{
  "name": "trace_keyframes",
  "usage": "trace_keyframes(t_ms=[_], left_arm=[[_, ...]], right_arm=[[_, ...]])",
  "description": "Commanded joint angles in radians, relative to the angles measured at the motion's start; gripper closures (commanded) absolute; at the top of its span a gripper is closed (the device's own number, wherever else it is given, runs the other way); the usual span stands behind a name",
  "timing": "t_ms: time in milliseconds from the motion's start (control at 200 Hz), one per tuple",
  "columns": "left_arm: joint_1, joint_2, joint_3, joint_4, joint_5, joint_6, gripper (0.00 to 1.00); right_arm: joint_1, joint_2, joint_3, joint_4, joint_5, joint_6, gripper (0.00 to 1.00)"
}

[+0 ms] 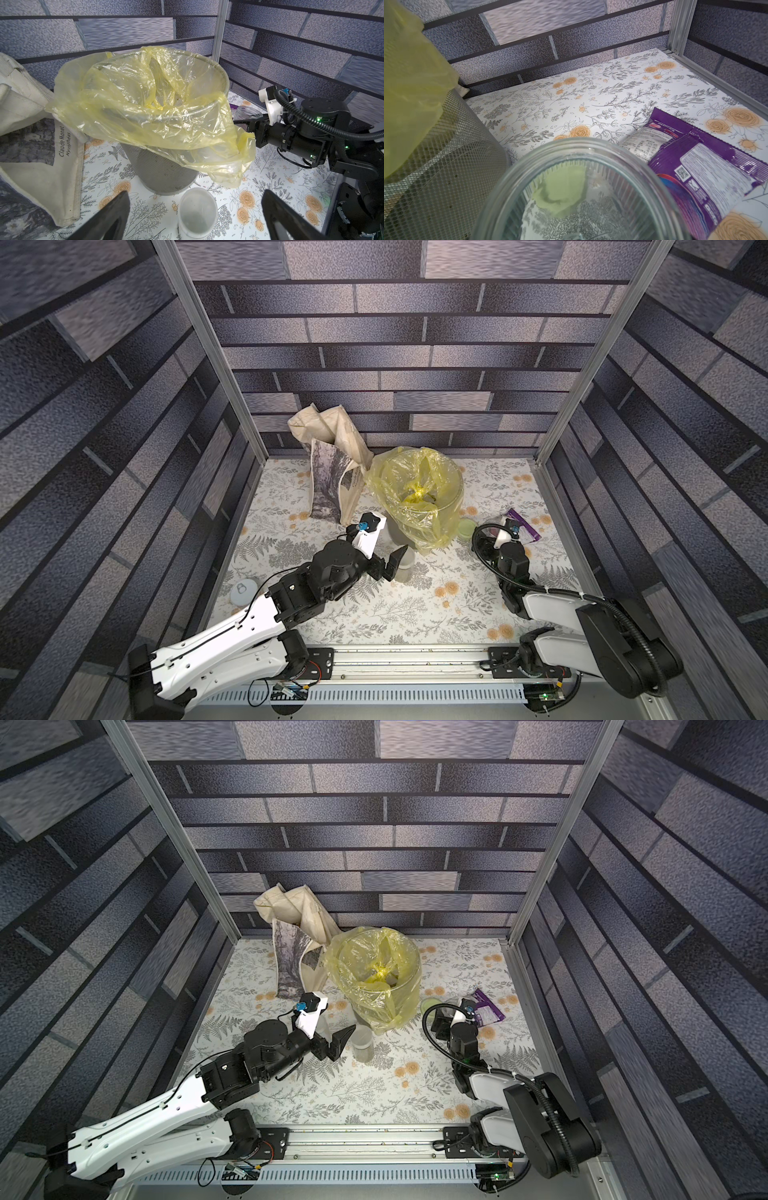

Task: Empty moldy mung beans from jars
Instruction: Place the jar at the center of the board.

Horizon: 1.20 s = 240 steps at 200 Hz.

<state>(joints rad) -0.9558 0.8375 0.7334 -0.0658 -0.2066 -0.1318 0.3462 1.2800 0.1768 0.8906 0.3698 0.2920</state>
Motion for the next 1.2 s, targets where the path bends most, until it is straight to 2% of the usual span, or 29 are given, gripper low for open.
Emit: trace_keyframes(t_ms=[0,130,306,576,781,987,1197], left_arm=[[0.009,0.021,-0.007,0.039,0.017,-0.028,0.00],[0.012,0.044,0.006,0.041,0.033,-0.029,0.00],[0.012,0.068,0.028,0.013,0.047,-0.022,0.00],[0.008,0.075,0.038,-0.029,0.054,-0.039,0.00],[-0.023,0.074,0.027,-0.087,0.014,-0.057,0.00],[-0.061,0.072,0.019,-0.127,-0.029,-0.078,0.00],[-0.082,0.076,-0.007,-0.111,-0.045,-0.108,0.00]], right_arm=[[-0.002,0.016,-0.001,0.077,0.008,0.000,0.15],[-0.003,-0.013,-0.005,0.054,0.008,-0.008,0.00],[-0.003,-0.077,-0.013,0.017,-0.028,-0.012,0.00],[-0.001,-0.234,-0.008,-0.141,-0.045,0.011,0.00],[0.010,-0.376,-0.027,-0.267,-0.071,0.040,0.00],[0.116,-0.544,0.013,-0.546,0.052,-0.013,0.00],[0.202,-0.765,-0.006,-0.736,0.093,-0.001,0.00]])
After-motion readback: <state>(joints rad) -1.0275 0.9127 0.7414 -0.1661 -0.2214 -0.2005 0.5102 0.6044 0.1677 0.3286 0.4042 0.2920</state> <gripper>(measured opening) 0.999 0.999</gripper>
